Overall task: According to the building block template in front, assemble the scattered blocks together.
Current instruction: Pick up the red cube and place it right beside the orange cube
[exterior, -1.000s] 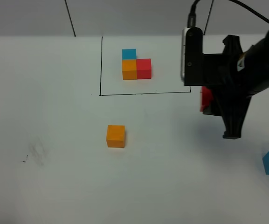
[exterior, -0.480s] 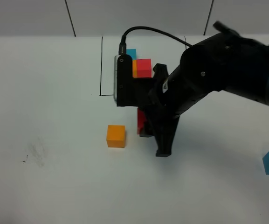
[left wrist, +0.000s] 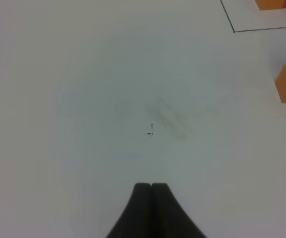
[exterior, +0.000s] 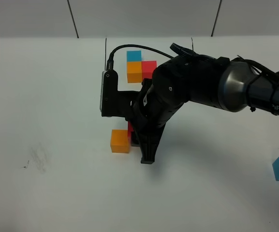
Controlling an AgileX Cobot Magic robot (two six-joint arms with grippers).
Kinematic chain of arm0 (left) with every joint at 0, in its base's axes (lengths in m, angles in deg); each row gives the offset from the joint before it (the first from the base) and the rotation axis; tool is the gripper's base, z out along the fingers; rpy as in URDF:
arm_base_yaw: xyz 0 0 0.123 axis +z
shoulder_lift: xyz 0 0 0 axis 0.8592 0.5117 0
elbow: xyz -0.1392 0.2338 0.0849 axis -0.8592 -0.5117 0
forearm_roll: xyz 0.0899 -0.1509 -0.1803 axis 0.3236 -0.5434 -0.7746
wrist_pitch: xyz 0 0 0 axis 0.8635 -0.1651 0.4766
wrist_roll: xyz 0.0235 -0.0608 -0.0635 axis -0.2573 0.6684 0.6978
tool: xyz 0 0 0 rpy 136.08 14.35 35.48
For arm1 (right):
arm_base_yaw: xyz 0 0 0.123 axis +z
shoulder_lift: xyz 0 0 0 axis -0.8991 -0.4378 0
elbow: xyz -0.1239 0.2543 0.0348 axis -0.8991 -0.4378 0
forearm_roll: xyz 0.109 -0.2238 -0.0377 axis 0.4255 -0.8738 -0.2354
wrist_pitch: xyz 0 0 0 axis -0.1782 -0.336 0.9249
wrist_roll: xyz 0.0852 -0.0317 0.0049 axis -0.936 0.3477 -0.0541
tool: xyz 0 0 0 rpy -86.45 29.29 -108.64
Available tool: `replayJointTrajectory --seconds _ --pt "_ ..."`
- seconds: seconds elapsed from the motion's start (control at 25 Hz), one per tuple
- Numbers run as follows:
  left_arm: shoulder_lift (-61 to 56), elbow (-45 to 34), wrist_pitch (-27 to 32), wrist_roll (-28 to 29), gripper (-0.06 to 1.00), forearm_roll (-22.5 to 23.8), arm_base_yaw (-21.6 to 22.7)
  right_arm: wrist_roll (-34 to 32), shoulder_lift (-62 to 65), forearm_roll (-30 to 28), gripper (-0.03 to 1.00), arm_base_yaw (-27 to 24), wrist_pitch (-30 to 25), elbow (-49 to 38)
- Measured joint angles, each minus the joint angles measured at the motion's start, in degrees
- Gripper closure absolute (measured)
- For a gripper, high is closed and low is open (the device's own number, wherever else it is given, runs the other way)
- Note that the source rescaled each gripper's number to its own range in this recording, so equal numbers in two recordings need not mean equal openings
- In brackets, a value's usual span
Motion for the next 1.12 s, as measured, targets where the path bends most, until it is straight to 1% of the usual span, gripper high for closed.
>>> replayJointTrajectory --seconds 0.08,0.24,0.72,1.12 --pt "0.00 0.00 0.00 0.00 0.94 0.04 0.00 -1.86 -1.12 -1.18 0.54 -0.21 0.00 0.38" --pt "0.00 0.00 0.00 0.00 0.94 0.16 0.00 -2.62 -2.88 -2.20 0.54 -0.82 -0.06 0.38" --pt "0.00 0.00 0.00 0.00 0.94 0.16 0.00 1.57 -2.96 -2.32 0.54 -1.35 0.00 0.38" --pt "0.00 0.00 0.00 0.00 0.94 0.16 0.00 3.07 -2.96 -1.21 0.54 -1.35 1.65 0.38"
